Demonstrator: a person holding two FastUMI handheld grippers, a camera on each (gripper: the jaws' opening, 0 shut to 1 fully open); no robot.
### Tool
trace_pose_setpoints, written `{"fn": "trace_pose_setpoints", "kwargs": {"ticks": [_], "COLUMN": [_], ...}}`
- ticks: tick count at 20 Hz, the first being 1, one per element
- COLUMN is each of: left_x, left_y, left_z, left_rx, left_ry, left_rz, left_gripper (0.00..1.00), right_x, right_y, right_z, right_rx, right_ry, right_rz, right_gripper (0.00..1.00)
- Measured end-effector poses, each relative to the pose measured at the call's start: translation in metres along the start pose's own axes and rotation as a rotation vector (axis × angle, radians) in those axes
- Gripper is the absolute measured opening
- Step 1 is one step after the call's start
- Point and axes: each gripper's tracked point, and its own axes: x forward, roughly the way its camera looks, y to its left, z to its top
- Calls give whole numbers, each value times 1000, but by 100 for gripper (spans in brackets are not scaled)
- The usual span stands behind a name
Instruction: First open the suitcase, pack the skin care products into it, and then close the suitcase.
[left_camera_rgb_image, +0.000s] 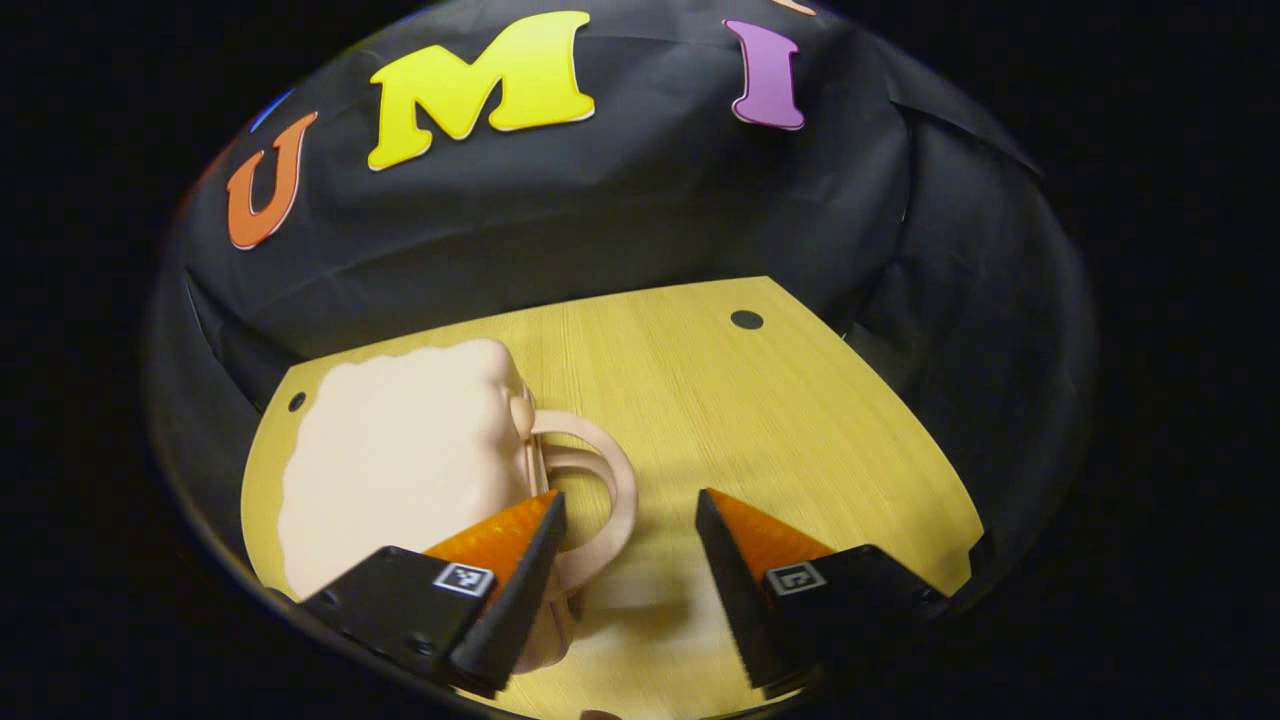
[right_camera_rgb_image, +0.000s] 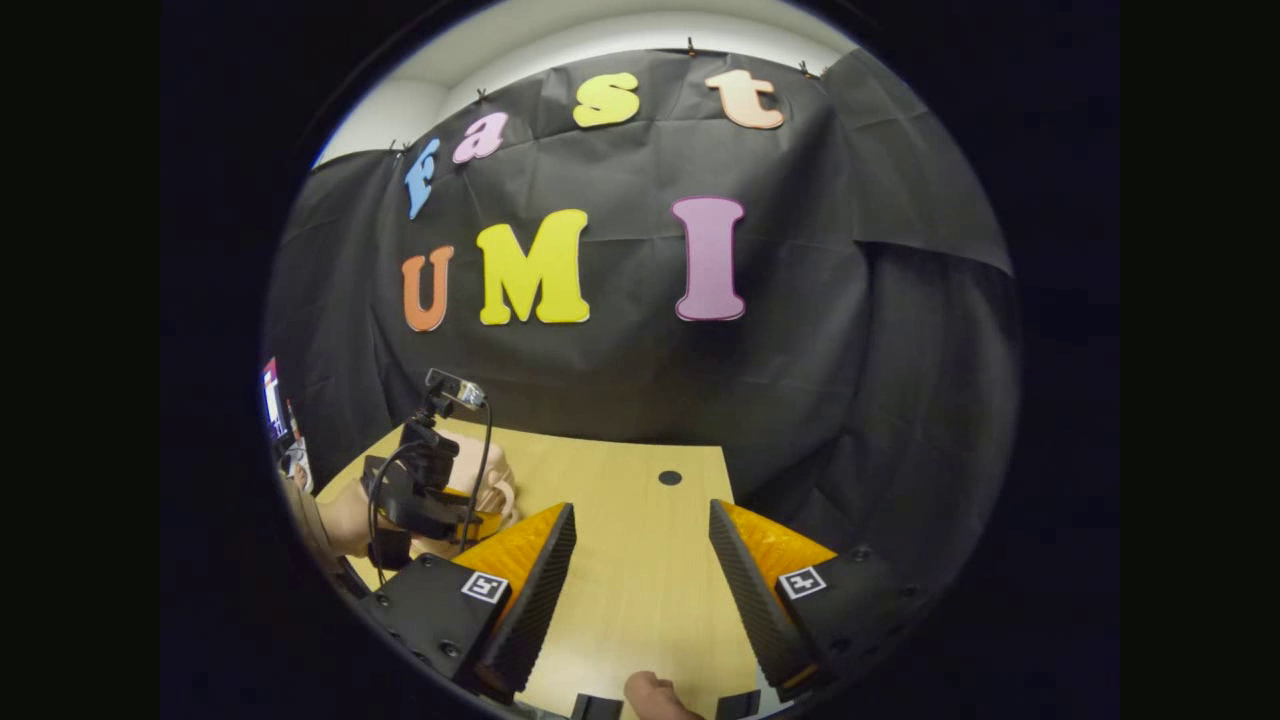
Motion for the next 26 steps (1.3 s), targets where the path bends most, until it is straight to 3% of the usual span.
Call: {"fn": "trace_pose_setpoints", "kwargs": {"ticks": [6, 12, 15, 20, 26], "left_x": [-93, -221, -282, -338, -337], "left_y": [47, 123, 143, 134, 113], "left_z": [61, 109, 107, 93, 68], "left_rx": [-18, -116, -171, -199, -191], "left_ry": [-200, -435, -514, -599, -593], "left_rz": [122, 248, 293, 248, 182], "left_gripper": [96, 97, 96, 96, 96], "right_x": [-9, -30, -46, -80, -91], "right_y": [18, 97, 135, 168, 175], "right_z": [42, 86, 99, 101, 87], "right_rx": [-15, -39, -66, -7, -13], "right_ry": [-65, -149, -211, -226, -220], "right_rz": [-111, -76, -67, -76, -127], "right_gripper": [80, 77, 77, 77, 79]}}
